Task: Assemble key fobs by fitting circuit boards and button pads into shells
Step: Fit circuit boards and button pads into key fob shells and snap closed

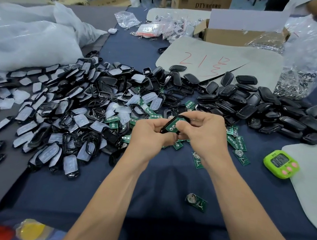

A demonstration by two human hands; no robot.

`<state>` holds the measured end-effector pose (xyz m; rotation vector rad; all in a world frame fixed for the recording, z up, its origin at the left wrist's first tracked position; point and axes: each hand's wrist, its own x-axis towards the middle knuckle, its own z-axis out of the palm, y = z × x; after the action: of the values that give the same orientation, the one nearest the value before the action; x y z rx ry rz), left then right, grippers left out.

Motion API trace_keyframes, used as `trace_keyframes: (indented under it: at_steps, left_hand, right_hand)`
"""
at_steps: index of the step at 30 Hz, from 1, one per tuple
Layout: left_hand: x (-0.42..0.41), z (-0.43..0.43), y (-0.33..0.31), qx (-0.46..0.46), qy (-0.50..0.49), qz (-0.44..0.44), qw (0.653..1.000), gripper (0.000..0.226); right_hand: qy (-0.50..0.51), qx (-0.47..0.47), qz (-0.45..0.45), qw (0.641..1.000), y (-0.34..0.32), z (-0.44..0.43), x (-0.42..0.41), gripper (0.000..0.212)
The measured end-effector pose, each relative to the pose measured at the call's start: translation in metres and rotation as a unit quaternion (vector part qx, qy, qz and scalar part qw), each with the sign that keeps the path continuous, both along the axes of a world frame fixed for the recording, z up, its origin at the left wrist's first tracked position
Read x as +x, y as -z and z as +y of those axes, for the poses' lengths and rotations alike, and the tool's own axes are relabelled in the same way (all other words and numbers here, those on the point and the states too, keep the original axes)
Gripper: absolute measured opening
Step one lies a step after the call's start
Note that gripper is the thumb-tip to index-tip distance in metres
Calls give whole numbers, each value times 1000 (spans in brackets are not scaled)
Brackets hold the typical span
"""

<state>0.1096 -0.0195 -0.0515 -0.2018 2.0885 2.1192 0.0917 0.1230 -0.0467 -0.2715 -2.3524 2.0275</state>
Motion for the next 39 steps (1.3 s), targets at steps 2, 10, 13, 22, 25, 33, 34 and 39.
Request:
trace_keyframes:
  at_steps: [2,10,13,22,25,33,34,39]
  left_hand:
    - [-1,-1,0,4,-5,-9,1000,33]
    - [-1,-2,6,23,-44,-40,998,33]
    - [-2,0,10,30,-82,-31,996,34]
    - [0,2,15,-32,-83,16,996,30]
    - [2,0,14,-9,-41,32,999,32]
    - [0,5,15,38,-51,52,997,36]
    - [0,5,15,42,-59,51,996,37]
    - [-5,4,19,34,-86,54,994,45]
  right_hand:
    - [-6,14,8,1000,0,0,1,21]
    - [-18,161,69,984,0,-6,7,18]
    - [44,195,98,975,3,-11,12,31]
    - [101,310,146,934,8,-19,20,26]
    - [92,246,86,961,4,-18,17,22]
    - [87,231,88,965,2,-25,20,14]
    - [92,227,89,965,1,-26,20,17]
    - [85,238,94,963,3,-28,18,21]
